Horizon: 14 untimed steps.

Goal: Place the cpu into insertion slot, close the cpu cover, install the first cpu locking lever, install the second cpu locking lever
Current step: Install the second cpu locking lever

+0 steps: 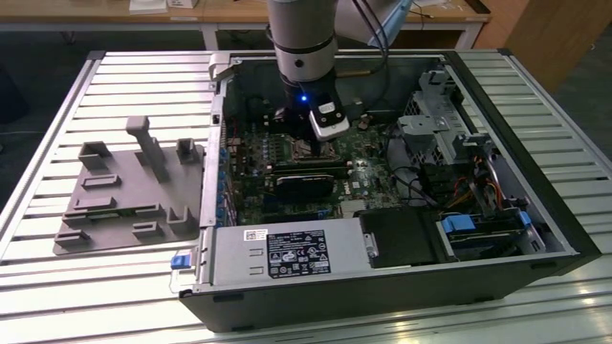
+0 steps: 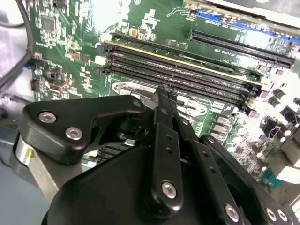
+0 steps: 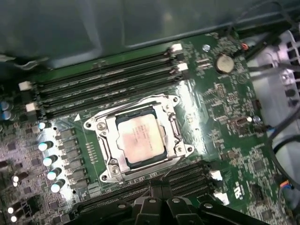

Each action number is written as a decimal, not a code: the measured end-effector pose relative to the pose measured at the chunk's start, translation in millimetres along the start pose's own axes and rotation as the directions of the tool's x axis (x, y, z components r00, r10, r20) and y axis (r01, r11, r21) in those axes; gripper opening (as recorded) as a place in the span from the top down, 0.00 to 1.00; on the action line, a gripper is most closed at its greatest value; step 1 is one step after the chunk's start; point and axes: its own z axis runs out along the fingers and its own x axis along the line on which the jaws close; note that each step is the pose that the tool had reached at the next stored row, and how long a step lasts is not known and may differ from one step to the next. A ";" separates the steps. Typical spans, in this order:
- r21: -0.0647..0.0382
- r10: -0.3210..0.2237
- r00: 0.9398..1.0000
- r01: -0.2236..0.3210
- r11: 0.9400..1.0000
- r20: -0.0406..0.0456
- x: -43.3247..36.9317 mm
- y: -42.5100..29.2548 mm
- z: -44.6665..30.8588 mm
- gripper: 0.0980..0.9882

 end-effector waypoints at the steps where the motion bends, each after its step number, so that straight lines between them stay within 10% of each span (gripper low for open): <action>1: -0.002 -0.010 1.000 0.010 1.000 -0.001 0.8 -0.2 0.6 1.00; 14: -0.013 -0.087 0.996 0.087 0.996 -0.004 12.7 -6.7 5.9 1.00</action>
